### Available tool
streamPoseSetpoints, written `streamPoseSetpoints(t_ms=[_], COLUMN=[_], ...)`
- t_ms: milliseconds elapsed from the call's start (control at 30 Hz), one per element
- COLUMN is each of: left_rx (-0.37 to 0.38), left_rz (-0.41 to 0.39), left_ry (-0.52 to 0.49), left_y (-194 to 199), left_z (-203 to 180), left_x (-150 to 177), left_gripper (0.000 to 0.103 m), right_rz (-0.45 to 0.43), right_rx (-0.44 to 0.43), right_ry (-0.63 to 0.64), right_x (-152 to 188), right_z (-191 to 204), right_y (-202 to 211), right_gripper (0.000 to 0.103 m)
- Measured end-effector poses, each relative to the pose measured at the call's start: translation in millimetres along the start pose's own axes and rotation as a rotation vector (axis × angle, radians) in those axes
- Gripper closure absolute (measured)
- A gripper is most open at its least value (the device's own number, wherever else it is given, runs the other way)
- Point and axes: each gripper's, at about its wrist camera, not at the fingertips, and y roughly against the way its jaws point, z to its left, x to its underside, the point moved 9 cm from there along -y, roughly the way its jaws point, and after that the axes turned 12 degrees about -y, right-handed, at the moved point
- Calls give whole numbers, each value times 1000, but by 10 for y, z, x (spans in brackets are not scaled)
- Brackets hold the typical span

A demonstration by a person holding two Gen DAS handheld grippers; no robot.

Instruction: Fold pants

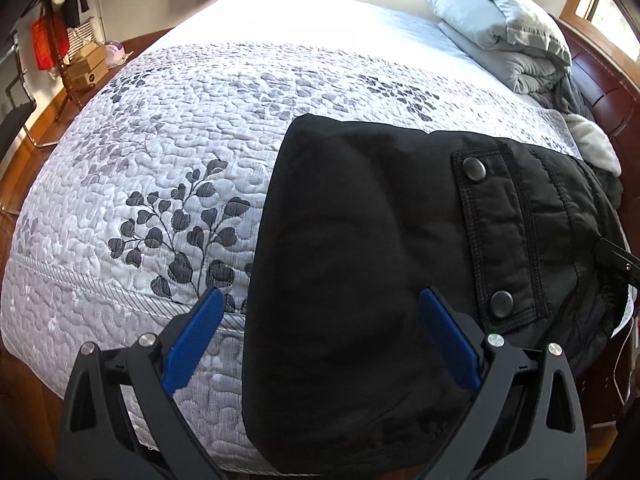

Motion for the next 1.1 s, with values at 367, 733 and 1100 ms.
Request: streamPoseSetpoints(t_ms=[367,733,1100], left_rx=[-16,-31,-31], left_rz=[20,37,57], left_ry=[-8,-16,-41], left_y=[-33,-65,-116], left_z=[-3,8,-37], left_x=[51,99,146], left_gripper=[5,5,5], right_rz=[0,40,106], right_rx=[30,54,134], right_ry=[-48,-130,-127], right_x=[77,171,267], right_z=[-284,-601,-825], right_y=[-16,-288,-628], right_gripper=[90,89,71])
